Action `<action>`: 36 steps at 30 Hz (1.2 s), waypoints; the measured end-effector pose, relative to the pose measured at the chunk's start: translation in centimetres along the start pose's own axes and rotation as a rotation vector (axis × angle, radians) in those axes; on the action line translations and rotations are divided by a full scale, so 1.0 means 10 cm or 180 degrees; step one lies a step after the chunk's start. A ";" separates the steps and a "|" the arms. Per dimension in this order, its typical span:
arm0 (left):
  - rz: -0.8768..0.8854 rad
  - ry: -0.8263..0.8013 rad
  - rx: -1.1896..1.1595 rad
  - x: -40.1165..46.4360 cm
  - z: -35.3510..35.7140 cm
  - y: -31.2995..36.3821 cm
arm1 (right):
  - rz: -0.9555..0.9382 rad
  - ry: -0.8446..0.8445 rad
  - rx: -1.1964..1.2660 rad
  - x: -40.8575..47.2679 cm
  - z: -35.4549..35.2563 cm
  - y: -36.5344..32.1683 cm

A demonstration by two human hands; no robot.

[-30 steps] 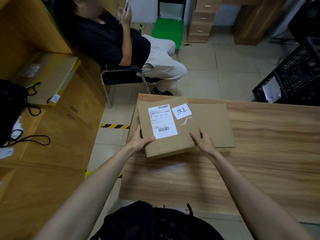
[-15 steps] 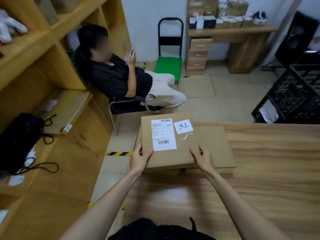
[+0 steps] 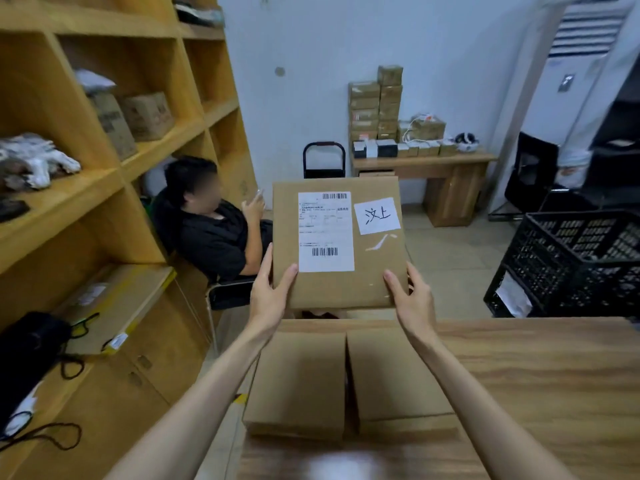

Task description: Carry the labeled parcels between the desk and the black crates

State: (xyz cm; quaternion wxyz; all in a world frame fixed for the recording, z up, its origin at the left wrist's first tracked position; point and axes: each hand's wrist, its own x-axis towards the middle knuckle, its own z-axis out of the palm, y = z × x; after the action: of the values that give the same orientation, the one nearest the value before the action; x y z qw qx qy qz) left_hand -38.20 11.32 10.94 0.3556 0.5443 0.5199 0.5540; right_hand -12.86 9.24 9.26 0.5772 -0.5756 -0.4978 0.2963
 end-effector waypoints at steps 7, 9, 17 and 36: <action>0.0720 0.0021 0.0191 0.42 -0.01 0.59 | -0.0571 0.0186 0.0179 0.43 -0.15 -0.56; 0.0892 0.0068 0.0345 0.52 -0.03 0.69 | -0.0701 0.0243 0.0167 0.52 -0.18 -0.70; 0.1277 0.0168 0.0067 0.68 0.03 1.11 | -0.1232 0.0530 0.0002 0.73 -0.26 -1.14; 0.1278 0.0033 0.0207 0.75 0.05 1.08 | -0.1272 0.0620 -0.0081 0.63 -0.33 -1.24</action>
State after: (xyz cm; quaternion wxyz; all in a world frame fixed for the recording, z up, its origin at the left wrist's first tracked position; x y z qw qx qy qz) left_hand -37.06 16.37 22.99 0.2175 0.6454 0.4204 0.5995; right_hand -10.63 11.79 23.16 0.6625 -0.4987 -0.5475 0.1127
